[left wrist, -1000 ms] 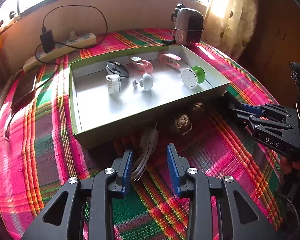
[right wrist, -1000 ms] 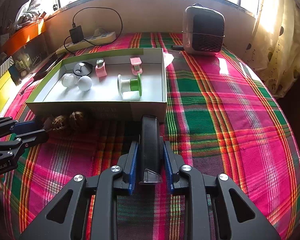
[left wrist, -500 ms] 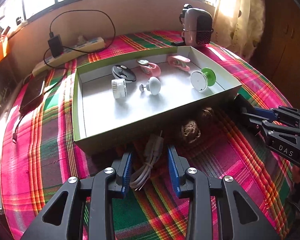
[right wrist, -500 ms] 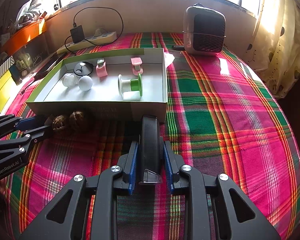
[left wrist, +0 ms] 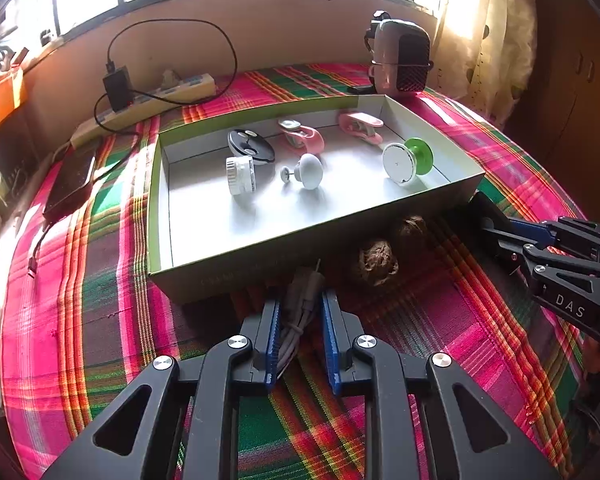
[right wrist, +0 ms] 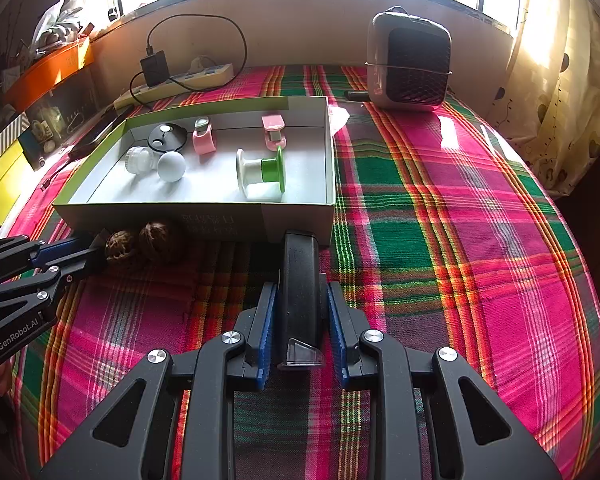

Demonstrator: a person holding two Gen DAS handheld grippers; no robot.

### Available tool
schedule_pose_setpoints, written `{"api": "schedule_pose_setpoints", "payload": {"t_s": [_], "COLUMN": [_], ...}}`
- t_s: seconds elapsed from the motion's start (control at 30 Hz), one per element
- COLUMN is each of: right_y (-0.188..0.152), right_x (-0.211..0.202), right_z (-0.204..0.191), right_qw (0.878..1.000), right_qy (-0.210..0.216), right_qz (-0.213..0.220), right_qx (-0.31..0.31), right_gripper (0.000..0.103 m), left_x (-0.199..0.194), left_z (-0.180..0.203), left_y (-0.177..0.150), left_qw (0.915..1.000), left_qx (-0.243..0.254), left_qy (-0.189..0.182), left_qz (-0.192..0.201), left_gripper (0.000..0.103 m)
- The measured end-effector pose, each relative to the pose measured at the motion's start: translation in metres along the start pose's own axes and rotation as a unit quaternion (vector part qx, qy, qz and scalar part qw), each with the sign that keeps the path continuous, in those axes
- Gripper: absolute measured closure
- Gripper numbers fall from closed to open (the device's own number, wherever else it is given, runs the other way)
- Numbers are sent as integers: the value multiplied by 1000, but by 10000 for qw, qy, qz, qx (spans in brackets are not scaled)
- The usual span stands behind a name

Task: Organize objects
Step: 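Close left tool on the coiled white cable while right tool holds the black case, then lift and carry the black case and white cable over the box with both tools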

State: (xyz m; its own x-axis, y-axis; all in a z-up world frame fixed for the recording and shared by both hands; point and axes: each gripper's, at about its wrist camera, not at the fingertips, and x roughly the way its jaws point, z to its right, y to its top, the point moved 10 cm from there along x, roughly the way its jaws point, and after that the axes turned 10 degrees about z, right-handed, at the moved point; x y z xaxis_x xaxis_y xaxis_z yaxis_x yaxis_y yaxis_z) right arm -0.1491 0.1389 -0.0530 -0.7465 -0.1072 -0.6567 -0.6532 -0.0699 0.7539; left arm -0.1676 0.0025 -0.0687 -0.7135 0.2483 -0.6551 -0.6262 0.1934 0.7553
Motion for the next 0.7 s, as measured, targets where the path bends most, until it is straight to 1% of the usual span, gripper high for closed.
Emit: {"api": "schedule_pose_setpoints", "payload": {"t_s": [0.7], "right_y": [0], "right_x": [0], "right_z": [1], "right_qw": [10000], "right_qy": [-4], "right_qz": [1], "right_qx": [-9], "right_gripper": [78], "left_x": [-6], "left_z": [-3], "left_y": [-3], "left_qw": [9999], "left_qx": [-113], "left_qy": [42], "left_qz": [4], "left_gripper": [88]}}
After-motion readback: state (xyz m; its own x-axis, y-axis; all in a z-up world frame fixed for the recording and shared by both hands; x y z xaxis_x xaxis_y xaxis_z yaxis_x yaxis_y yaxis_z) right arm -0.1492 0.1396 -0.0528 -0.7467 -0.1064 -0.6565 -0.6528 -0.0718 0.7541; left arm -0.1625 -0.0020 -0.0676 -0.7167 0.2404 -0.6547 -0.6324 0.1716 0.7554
